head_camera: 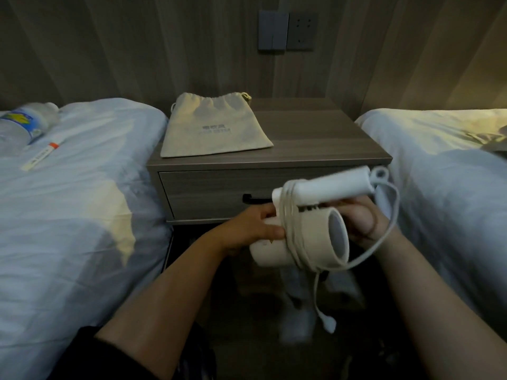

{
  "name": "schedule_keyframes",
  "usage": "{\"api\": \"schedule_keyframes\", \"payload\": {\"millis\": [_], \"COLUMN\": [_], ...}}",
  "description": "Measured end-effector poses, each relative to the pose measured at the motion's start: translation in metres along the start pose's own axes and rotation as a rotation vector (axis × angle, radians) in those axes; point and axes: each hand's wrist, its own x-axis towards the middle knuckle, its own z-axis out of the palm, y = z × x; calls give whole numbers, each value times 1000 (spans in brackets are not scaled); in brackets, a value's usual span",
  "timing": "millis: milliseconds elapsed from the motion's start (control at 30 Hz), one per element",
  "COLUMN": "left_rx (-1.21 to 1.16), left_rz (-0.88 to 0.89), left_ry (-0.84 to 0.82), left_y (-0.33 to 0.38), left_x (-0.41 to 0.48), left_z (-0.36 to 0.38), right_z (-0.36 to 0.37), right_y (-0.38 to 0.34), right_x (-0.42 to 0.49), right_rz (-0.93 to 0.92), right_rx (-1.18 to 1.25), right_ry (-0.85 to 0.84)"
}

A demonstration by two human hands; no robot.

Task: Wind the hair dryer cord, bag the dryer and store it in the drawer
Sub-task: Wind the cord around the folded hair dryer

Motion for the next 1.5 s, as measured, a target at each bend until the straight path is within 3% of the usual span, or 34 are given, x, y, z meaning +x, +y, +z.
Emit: {"api": "schedule_keyframes", "payload": {"millis": [233,533,733,833,1100,1500], "left_rx": [-354,-467,-494,-533,-571,-391], "left_rz": [41,14,-20,-30,-55,-17], "left_ry": [311,430,493,522,546,863], "left_y": [5,9,10,8,10,8], "left_x": [5,3,3,4,4,-2], "left_z": [4,6,11,14,13,-23], "right_z": [12,14,30,33,37,21], "right_y": [-2,-11,-2,0,0,-29], "right_x": [-3,-11,-9,-10,-10,-21], "right_rz": [3,119,107,104,106,156], "right_rx": [19,123,-11,10,-298,-790], "right_ry": [52,-239,-27,-45,-10,-94]}}
